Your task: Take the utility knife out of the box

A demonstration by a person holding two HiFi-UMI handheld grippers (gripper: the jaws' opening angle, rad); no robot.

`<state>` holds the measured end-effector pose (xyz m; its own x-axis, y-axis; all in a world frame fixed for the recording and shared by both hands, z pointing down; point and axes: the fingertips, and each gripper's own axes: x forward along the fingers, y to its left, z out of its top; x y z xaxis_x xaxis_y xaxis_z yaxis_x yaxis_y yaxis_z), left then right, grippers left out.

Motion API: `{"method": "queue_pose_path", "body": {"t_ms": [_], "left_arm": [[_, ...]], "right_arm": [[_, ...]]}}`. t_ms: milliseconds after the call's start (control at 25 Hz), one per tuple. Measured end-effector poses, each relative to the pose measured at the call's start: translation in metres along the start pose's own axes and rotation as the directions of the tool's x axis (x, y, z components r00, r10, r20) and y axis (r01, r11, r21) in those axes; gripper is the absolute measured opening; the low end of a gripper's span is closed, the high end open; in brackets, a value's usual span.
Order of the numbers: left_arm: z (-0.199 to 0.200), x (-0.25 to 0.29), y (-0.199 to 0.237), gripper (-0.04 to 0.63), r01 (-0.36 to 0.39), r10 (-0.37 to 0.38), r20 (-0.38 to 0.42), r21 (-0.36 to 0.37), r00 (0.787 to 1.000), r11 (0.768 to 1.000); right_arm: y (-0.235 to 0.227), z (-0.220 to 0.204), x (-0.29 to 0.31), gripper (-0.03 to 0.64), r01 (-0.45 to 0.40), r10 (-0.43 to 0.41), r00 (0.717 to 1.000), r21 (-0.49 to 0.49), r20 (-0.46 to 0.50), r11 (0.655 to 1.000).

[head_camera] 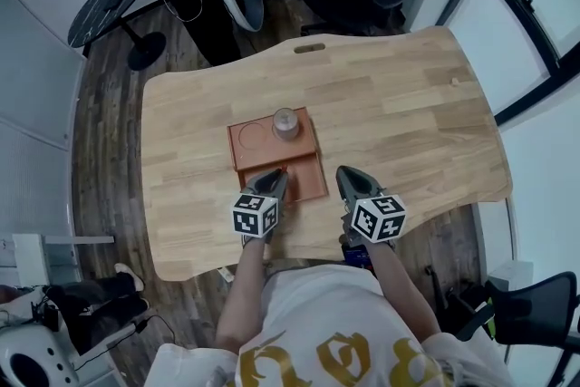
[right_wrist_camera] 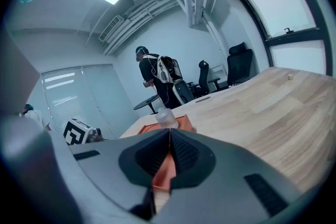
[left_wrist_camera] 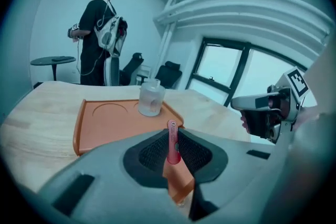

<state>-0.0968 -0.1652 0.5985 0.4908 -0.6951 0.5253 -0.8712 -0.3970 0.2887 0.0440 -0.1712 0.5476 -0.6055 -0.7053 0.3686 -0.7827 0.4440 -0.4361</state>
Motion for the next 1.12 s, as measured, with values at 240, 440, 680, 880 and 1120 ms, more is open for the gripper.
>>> {"method": "queue_pose_path", "body": {"t_ms": [240,440,680,880,1120], "left_arm": [[0.016,-0.017,-0.016,0.055,0.021,-0.019,0.078,-0.021,0.997,1.000],[0.029,-0.035,-0.024,0.055,0.008,-0.007,0.136,-0.004,0.991,1.000],[0.049,-0.060,-0.030,0.055,-0.039,0.029,0.212,0.045,0.977,0.998],[0.063,-0.078,-0.033,0.055,-0.066,0.046,0.261,0.067,0.964,0.996],[0.078,-0.094,-0.039,0.055,-0.053,0.033,0.322,0.051,0.946,0.997]], "right_arm": [[0.006,0.002,-0.013,0.012,0.010,-0.009,1.000,-0.037,0.010,0.999],[0.014,0.006,-0.024,0.012,0.015,-0.013,0.999,-0.033,0.039,0.999],[0.025,0.017,-0.034,0.012,0.025,-0.017,0.998,-0.124,0.064,0.992],[0.037,0.032,-0.039,0.011,0.031,-0.012,0.994,-0.179,0.106,0.983],[0.054,0.041,-0.039,0.011,0.002,0.024,0.993,-0.219,0.115,0.976]]}}
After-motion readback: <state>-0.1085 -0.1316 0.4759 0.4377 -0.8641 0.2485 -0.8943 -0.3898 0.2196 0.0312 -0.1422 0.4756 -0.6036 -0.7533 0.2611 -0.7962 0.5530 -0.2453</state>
